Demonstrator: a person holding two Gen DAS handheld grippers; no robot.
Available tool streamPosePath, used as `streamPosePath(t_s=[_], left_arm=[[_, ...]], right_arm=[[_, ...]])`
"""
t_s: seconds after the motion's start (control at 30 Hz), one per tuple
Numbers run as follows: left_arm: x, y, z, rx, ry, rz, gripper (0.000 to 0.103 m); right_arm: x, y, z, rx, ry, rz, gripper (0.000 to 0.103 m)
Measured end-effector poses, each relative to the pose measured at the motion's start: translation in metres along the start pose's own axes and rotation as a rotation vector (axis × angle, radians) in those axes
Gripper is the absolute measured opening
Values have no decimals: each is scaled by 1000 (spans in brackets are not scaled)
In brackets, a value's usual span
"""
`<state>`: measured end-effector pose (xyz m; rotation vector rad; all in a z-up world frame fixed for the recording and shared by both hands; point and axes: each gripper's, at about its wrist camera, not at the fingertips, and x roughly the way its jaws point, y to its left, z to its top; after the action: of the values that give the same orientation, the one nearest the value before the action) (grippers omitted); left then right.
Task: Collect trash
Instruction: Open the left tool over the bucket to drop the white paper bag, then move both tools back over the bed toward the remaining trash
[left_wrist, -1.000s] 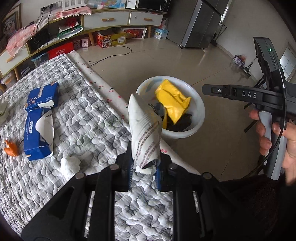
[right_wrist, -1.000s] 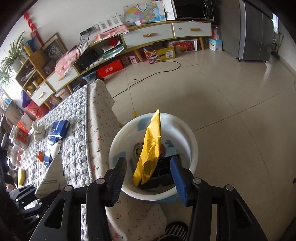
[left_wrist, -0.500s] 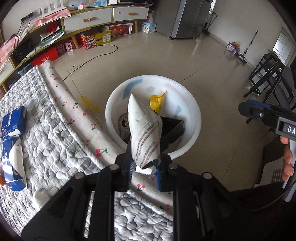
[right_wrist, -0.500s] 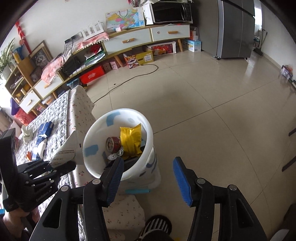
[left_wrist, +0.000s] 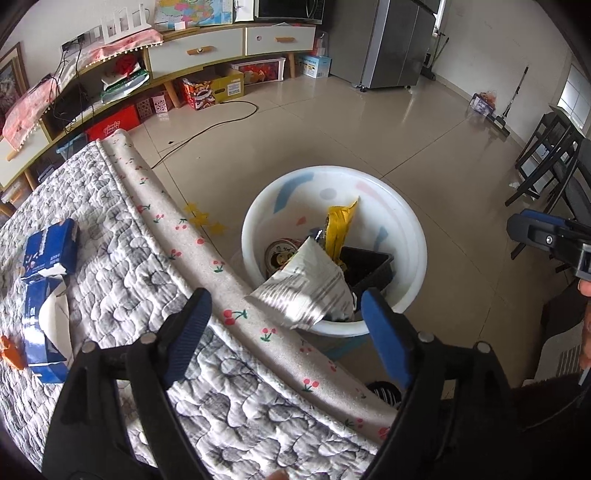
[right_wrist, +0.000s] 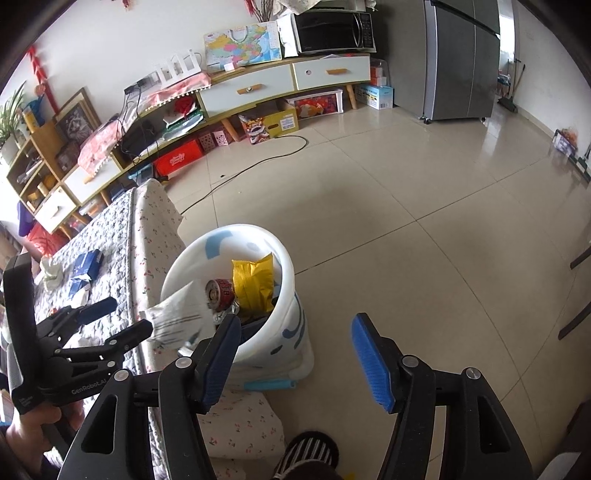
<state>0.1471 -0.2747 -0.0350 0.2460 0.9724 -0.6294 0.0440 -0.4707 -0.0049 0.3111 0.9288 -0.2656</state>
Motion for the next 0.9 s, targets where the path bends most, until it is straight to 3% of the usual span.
streamPosePath(t_s=[0.4, 0.9], left_arm=[[-44, 70, -41, -145, -30, 106, 101], [-111, 169, -104, -310, -51, 197, 102]], right_arm=[[0, 43, 2, -74, -2, 28, 70], [10, 130, -2, -197, 12, 32, 81]])
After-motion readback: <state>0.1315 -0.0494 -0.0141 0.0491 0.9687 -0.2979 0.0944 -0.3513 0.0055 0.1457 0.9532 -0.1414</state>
